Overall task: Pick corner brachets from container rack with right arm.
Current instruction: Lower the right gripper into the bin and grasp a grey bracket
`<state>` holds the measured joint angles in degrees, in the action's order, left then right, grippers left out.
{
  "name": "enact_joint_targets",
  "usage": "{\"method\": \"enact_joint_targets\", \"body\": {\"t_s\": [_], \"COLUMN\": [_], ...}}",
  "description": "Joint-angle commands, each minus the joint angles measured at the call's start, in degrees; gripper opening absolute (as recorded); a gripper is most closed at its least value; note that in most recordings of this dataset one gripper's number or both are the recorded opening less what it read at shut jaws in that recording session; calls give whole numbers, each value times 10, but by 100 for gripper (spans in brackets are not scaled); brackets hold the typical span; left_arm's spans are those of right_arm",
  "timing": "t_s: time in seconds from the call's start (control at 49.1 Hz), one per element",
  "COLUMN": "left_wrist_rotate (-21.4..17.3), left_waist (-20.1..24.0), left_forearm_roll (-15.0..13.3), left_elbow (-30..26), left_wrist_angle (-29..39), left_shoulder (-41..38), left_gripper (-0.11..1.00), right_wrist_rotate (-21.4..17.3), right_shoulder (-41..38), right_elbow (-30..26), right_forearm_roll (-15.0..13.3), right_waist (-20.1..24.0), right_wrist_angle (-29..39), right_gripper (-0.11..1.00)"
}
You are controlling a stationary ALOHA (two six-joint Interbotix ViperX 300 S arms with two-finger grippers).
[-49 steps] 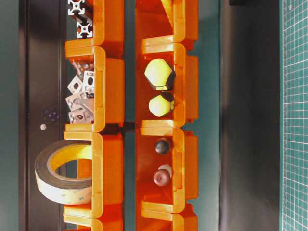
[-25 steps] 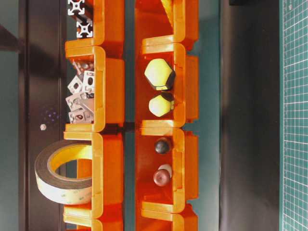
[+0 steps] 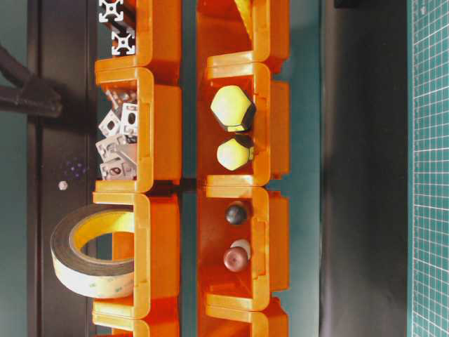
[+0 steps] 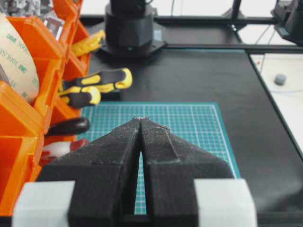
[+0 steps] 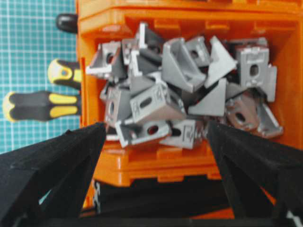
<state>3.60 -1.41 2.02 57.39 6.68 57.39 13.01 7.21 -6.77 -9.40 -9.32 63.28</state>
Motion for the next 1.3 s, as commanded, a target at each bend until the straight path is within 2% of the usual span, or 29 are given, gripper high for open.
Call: {"method": "enact_joint_targets", "body": {"t_s": [0.0,0.326,0.652,0.856,0.937,1.12,1.202,1.283], "left_wrist_rotate": [2,2,2,1,1,1,1,1], "left_waist": [2,6,11,11,12,12,12,12], "left_forearm_roll": [2,3,3,2,2,3,3,3], "left_elbow": [-17,-13,-12,-12,-12,-11,-11,-11], "left_wrist_angle": [-3,-3,-3,-3,-3,-3,-3,-3], "left_shoulder": [-3,-3,-5,-3,-3,-3,-3,-2], "left_gripper": [0,0,0,0,0,0,0,0], "right_wrist_rotate": [7,8,7,8,6,1,1,1], "right_shoulder": [2,-32,-51,-71,-76,-79,-79,-80], "right_elbow": [-6,-4,4,7,8,4,3,5], "right_forearm_roll": [-2,-2,-30,-32,-41,-89,-96,-96], "right_waist": [2,-2,-18,-19,-19,-18,-15,-13], "right_wrist_angle": [-16,-13,-3,2,5,3,3,1], "right_gripper": [85,84,84,84,84,83,81,74]}}
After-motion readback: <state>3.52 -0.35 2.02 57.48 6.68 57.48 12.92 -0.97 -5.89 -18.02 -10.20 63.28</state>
